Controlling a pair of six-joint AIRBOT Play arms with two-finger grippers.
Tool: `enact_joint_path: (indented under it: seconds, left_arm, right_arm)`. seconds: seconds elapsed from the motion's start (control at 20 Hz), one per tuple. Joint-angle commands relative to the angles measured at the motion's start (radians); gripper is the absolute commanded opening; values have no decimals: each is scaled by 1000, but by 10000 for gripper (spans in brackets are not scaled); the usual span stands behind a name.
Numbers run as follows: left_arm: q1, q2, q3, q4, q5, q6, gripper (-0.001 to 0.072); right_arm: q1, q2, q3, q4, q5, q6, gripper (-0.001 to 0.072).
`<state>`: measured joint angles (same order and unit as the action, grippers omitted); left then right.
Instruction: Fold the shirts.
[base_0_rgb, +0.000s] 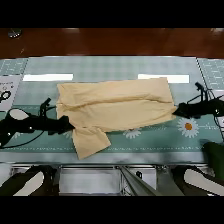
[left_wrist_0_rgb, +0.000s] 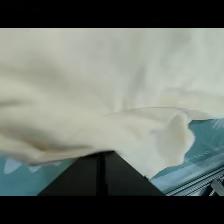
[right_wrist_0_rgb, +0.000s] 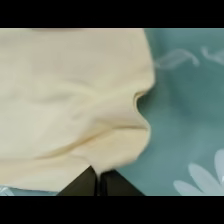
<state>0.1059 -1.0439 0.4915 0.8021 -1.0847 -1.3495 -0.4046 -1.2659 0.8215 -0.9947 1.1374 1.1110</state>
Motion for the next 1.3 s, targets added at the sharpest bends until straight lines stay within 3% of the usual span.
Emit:
enact_joint_path:
  seconds: [0.0,0.25,0.6,1.25]
  left_arm:
    - [0,46,188,-30,-53,3,20]
    - [2,29,459,-23,103,1,20]
    - [14,-241,589,-43,121,6,20]
    - [25,-575,743,-90,122,2,29]
  right_arm:
    - [20,74,140,125,-109,-24,29]
    - [80,13,247,186,-212,-13,29]
    - [171,-153,309,254,-488,16,28]
    - [171,-389,424,252,-414,35,31]
